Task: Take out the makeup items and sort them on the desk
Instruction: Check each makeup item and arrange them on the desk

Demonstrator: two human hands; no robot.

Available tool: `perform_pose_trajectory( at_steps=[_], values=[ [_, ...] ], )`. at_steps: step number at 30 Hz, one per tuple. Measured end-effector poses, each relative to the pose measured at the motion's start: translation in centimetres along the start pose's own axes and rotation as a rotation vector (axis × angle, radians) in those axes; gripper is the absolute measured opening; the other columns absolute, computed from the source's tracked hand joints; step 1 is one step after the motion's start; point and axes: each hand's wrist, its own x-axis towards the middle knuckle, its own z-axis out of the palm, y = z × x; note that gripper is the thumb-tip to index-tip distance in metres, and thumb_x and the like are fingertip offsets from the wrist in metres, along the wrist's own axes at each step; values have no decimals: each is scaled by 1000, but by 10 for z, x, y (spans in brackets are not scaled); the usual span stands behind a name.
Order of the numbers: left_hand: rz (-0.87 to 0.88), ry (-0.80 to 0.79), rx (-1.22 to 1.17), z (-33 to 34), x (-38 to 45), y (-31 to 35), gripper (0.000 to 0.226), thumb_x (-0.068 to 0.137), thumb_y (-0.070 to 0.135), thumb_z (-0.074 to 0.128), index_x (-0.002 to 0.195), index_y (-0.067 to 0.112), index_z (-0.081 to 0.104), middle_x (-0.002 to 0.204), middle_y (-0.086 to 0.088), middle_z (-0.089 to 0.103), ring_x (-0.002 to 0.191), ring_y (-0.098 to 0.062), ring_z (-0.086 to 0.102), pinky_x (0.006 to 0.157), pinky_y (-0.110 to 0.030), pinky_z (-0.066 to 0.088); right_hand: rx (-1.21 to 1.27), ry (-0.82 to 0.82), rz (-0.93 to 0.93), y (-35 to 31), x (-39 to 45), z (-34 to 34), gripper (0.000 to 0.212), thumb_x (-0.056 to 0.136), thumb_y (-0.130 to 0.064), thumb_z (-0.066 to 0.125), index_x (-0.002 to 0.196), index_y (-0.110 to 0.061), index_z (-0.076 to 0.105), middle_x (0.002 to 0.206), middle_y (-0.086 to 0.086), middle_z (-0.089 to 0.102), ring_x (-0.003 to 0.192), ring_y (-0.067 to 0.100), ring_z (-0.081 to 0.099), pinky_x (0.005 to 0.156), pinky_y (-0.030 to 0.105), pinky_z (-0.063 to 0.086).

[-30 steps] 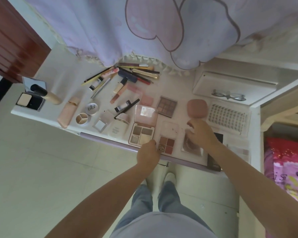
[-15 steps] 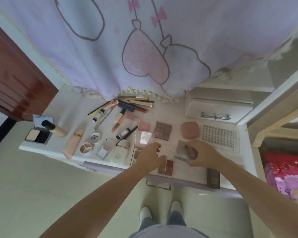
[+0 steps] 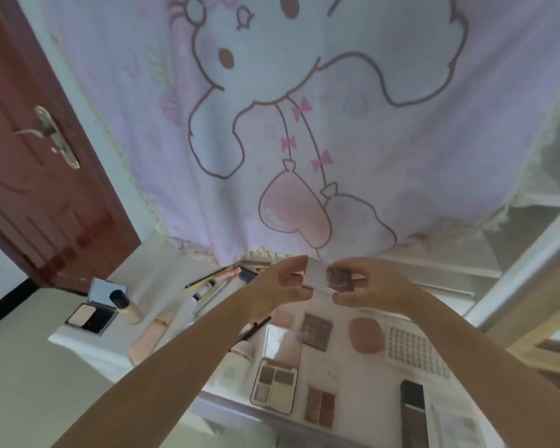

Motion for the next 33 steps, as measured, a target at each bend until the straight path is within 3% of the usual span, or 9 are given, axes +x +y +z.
perform_pose_trajectory(
  at_steps=[3, 7, 10, 12, 15, 19, 22, 27, 33],
  values=[
    [50, 35, 6, -9, -5, 11, 58, 56, -4, 64, 107, 21, 53, 112, 2, 58, 93, -14, 62, 82, -32, 51, 12, 39, -45, -12, 9, 1, 44, 67, -4, 77, 106, -17, 59, 104, -3, 55, 96, 11, 56, 81, 7, 46],
    [114, 112, -80, -17, -11, 17, 72, 46, 2, 70, 114, 11, 47, 123, -13, 51, 95, -36, 57, 85, -56, 45, 192, 68, -35, -15, 24, 8, 44, 69, -1, 75, 100, -24, 55, 110, -5, 54, 96, 5, 56, 78, 3, 47],
    [155, 277, -68, -17, -16, 24, 64, 56, -14, 68, 105, 21, 46, 112, -4, 53, 86, -21, 62, 56, -31, 55, 292, 114, 18, -16, 33, 16, 36, 77, 2, 67, 102, -20, 54, 94, -7, 61, 76, -4, 62, 65, 3, 48],
    [191, 386, -10, -13, -18, 28, 63, 64, -20, 67, 100, 27, 45, 104, -2, 55, 81, -12, 63, 51, -24, 54, 314, 142, 25, -18, 38, 22, 24, 83, 3, 59, 96, -17, 59, 81, -11, 62, 59, -11, 61, 56, 1, 44],
    [212, 403, 53, -12, -21, 30, 62, 68, -16, 68, 100, 32, 44, 102, 7, 57, 78, -5, 67, 57, -24, 56, 370, 190, 43, -18, 46, 27, 22, 85, 7, 53, 91, -10, 64, 64, -12, 63, 49, -11, 57, 50, 0, 40],
    [189, 294, -89, -23, -28, 28, 37, 70, 5, 70, 98, 26, 58, 94, 15, 69, 83, -5, 69, 69, -20, 55, 532, 241, 132, -18, 53, 25, 27, 86, 6, 53, 111, 1, 62, 78, -2, 65, 62, 1, 64, 55, 4, 48],
    [148, 338, -216, -27, -29, 27, 22, 87, -5, 53, 92, 15, 60, 85, 0, 70, 73, -8, 70, 68, -16, 56, 647, 164, 176, -24, 53, 18, 28, 87, 9, 48, 114, 7, 58, 86, 8, 64, 75, 18, 63, 58, 12, 55],
    [114, 270, -332, -28, -29, 37, 19, 89, -8, 46, 79, 8, 49, 72, -2, 70, 65, -12, 69, 63, -16, 57, 727, 59, 188, -40, 53, 10, 20, 87, 10, 46, 100, 5, 62, 73, 14, 66, 50, 15, 64, 50, 17, 54],
    [108, 208, -391, -28, -30, 40, 23, 88, -12, 41, 78, 7, 47, 72, -4, 71, 67, -14, 70, 65, -17, 57, 684, 10, 205, -49, 50, 6, 16, 89, 6, 47, 89, 5, 63, 76, 13, 64, 53, 14, 65, 49, 16, 53]
  ],
)
